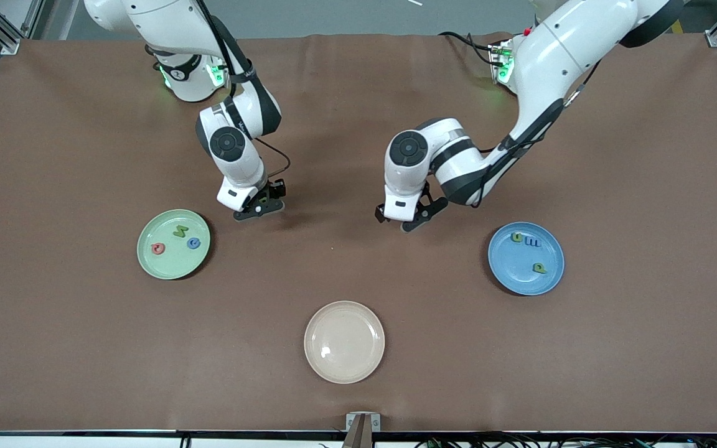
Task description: Sort upper and lower case letters into plates
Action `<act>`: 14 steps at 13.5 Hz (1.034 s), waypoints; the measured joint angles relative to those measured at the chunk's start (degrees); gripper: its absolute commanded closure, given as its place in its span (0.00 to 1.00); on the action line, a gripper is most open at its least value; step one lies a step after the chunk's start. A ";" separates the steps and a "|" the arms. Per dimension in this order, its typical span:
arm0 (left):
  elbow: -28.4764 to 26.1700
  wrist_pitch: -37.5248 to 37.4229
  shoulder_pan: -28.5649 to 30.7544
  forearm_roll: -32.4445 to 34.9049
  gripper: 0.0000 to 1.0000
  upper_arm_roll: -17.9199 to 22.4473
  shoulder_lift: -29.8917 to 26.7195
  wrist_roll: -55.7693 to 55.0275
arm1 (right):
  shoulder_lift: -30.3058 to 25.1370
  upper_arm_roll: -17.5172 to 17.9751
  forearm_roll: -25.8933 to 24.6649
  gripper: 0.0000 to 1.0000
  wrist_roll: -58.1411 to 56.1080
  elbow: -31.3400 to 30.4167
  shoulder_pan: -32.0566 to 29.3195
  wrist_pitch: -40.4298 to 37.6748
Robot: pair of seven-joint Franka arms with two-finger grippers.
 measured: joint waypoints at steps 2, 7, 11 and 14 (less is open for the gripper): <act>0.51 0.58 -0.71 0.00 0.00 0.60 1.64 -0.08 | 0.24 -0.02 0.00 0.37 0.00 -0.03 -0.02 0.28; 0.81 3.12 -0.90 0.00 0.05 0.89 3.32 -0.08 | 0.36 -0.02 0.00 0.56 -0.02 -0.03 -0.03 0.37; 0.88 5.08 -3.52 0.00 0.20 3.80 4.03 -0.14 | 0.30 0.04 0.00 0.90 -0.03 0.01 -0.01 0.54; 1.33 6.11 -4.45 0.00 0.36 4.70 4.02 -0.23 | 0.25 -0.02 0.01 1.00 -0.01 0.02 -0.18 0.50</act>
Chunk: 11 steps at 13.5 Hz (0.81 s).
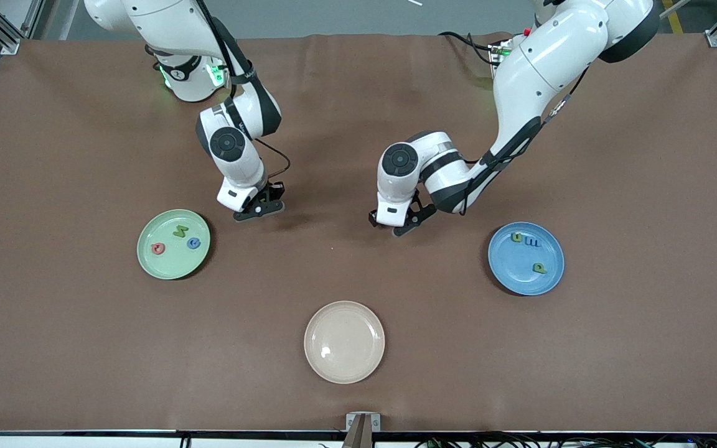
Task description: Sort upper and lower case letters into plates
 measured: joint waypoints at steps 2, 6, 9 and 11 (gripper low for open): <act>0.12 -0.02 0.00 0.00 0.45 0.03 -0.05 -0.18 | 0.00 -0.11 0.00 1.00 0.00 0.03 -0.79 -0.02; 0.20 -0.19 0.01 0.00 0.65 0.03 -0.23 -0.52 | -0.56 -0.46 0.00 1.00 -3.86 3.71 -5.62 -7.78; 0.23 -0.24 0.02 0.00 0.78 0.03 -0.32 -0.54 | -1.68 -0.76 0.00 1.00 -12.02 11.03 -12.02 -18.47; 0.27 -0.21 0.08 0.00 0.83 0.05 -0.33 -0.54 | -1.79 -0.88 0.00 1.00 -19.40 14.13 -16.70 -21.40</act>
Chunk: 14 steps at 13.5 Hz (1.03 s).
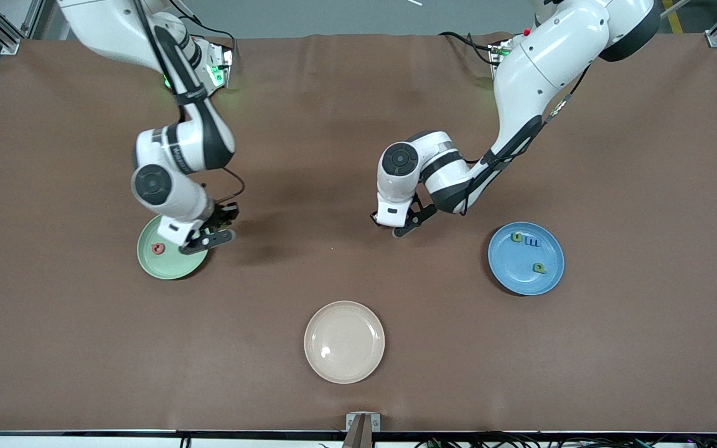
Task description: Sort upper and lower case letters into plates
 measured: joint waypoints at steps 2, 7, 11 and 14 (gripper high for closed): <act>0.65 0.07 0.62 0.00 0.87 0.07 -0.32 0.03 | 0.15 -0.07 0.00 1.00 -8.32 1.61 -5.01 -1.07; 2.76 -2.64 8.12 0.00 0.90 -4.14 -5.78 5.68 | 5.57 -0.06 0.00 1.00 -18.42 4.91 -12.62 -0.54; 2.53 -9.92 22.46 0.00 0.89 -12.74 -7.92 17.15 | 11.22 0.03 0.00 1.00 -18.51 9.28 -13.48 0.20; 0.32 -13.09 35.19 0.07 0.89 -16.72 -7.93 29.34 | 12.93 0.04 0.00 0.99 -18.52 11.13 -13.58 0.20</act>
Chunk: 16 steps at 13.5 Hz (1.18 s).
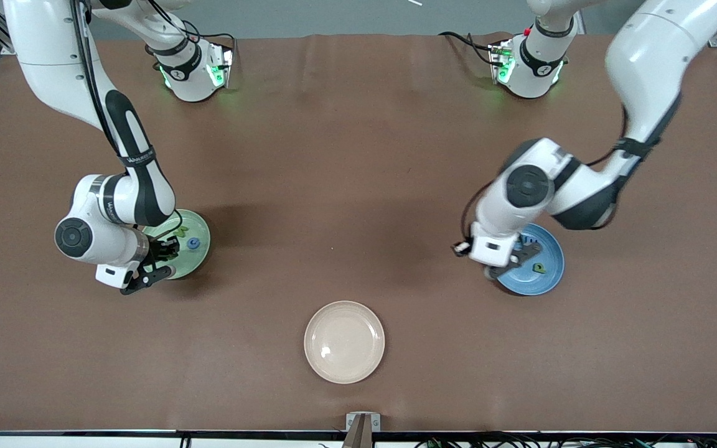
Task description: Sort upper and lower case letters into plates
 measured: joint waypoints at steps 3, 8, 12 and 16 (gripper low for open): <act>-3.62 0.04 7.69 4.30 0.89 -0.33 0.27 8.22 | 1.51 0.00 0.00 0.23 0.00 1.25 -0.25 0.00; -5.29 2.18 10.16 10.71 0.89 0.10 3.26 11.29 | 1.79 0.04 0.10 0.00 0.05 2.23 -1.08 -1.61; -5.36 4.80 10.54 10.75 0.89 1.66 5.07 14.19 | -1.78 0.18 1.06 0.00 8.29 4.74 -1.05 -10.15; -5.52 7.91 9.64 10.79 0.88 3.87 7.58 14.42 | -6.90 -0.19 0.81 0.00 18.14 14.24 -1.28 -27.82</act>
